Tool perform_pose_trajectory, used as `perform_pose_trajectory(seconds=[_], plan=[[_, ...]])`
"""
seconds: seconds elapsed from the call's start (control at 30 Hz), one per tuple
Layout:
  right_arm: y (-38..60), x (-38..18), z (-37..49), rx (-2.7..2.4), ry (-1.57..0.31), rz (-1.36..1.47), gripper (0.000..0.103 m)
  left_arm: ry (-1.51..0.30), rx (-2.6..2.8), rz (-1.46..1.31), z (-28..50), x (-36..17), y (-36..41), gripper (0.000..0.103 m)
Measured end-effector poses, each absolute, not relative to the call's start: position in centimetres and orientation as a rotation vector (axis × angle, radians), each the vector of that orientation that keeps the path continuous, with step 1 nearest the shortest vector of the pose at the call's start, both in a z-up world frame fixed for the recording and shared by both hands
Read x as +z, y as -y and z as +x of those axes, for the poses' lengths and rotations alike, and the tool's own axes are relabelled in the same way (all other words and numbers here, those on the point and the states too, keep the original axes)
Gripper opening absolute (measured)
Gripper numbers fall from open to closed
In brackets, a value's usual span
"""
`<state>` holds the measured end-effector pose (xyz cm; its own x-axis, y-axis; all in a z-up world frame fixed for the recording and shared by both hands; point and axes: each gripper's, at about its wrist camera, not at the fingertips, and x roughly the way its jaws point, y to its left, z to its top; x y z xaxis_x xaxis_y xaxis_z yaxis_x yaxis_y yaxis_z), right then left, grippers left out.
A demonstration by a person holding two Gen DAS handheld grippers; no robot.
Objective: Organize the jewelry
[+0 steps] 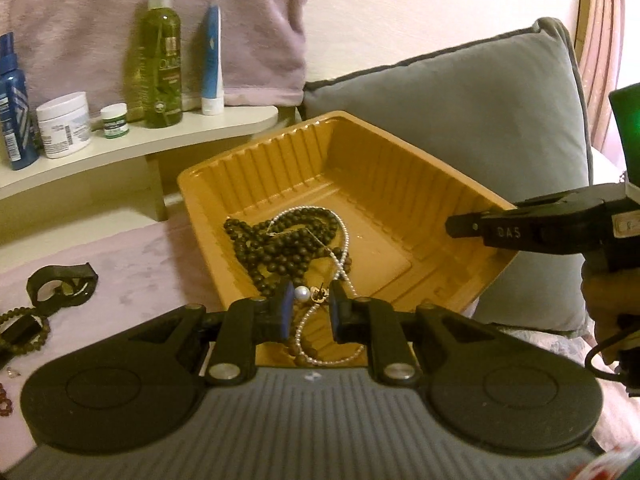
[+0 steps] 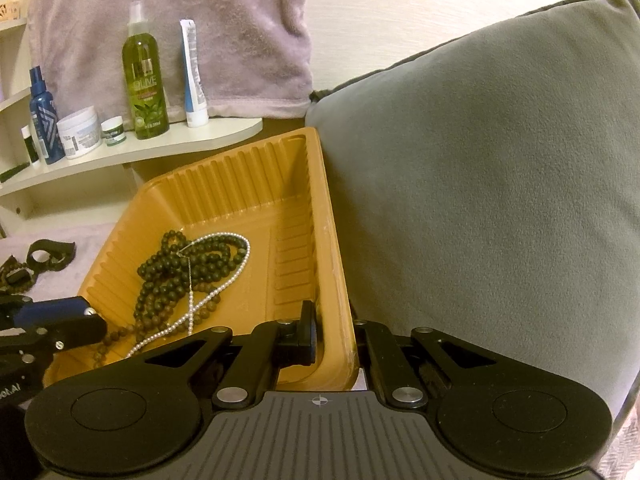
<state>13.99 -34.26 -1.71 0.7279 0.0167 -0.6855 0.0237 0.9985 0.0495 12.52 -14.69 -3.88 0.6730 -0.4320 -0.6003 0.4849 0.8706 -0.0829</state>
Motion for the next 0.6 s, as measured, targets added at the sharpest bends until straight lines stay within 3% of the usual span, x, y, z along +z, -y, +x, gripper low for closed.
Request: perform_pose_trajectory(seconds=[0.6], plan=[[34.2,-1.6,13.9,-0.004,-0.755,0.057,0.005,-0.635,-0.477,0.068,12.2,-3.9,13.7,0.023]])
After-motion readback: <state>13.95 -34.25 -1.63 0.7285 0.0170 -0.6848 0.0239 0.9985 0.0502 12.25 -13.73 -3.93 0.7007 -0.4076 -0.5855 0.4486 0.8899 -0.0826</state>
